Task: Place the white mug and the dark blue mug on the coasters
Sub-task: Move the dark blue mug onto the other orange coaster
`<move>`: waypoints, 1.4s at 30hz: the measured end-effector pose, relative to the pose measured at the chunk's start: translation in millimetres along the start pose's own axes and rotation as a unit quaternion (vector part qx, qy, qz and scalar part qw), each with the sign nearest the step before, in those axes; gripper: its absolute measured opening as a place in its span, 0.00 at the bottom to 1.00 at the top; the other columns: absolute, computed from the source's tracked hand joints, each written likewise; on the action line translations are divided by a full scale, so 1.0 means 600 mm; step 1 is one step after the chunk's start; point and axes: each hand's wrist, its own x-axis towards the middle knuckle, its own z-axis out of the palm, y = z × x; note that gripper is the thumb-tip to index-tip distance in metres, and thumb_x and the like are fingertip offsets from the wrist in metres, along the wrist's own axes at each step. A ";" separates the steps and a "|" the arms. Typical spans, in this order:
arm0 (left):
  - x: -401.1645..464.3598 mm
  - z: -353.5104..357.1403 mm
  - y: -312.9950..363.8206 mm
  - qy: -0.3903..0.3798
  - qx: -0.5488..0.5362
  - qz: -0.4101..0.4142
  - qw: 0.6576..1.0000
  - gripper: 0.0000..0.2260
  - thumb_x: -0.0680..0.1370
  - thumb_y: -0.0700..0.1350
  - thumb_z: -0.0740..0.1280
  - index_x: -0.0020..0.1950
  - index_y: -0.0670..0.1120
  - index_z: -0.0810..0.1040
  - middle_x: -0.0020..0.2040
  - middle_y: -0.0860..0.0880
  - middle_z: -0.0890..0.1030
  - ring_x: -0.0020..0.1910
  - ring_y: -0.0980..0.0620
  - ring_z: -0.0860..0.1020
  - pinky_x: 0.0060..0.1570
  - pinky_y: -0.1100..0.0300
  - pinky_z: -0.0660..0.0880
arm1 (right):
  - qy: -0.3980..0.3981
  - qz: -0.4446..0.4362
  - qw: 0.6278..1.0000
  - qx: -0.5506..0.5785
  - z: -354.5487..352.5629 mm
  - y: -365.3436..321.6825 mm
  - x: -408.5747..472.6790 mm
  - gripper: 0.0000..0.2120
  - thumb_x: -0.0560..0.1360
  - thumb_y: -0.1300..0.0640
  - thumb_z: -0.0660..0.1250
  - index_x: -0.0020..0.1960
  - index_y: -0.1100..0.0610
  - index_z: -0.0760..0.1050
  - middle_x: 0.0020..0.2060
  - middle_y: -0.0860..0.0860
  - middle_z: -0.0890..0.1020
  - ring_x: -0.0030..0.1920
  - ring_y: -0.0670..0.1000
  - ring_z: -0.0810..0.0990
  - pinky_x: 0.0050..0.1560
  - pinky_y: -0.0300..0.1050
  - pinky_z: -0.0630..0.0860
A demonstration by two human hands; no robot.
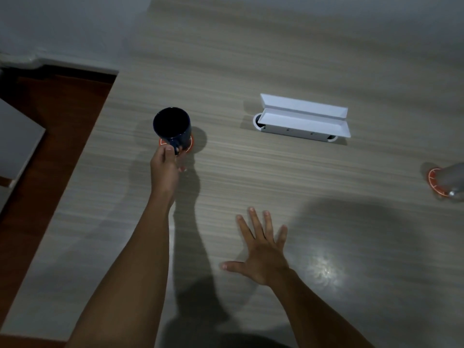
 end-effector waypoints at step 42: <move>0.018 -0.011 -0.012 -0.006 0.005 -0.006 1.000 0.14 0.84 0.49 0.55 0.44 0.57 0.77 0.57 0.48 0.83 0.55 0.54 0.84 0.44 0.49 0.80 | 0.014 -0.004 1.000 0.009 0.007 0.004 0.004 0.60 0.59 0.12 0.54 0.76 0.34 0.24 0.76 0.41 0.20 0.74 0.54 0.15 0.68 0.72 0.20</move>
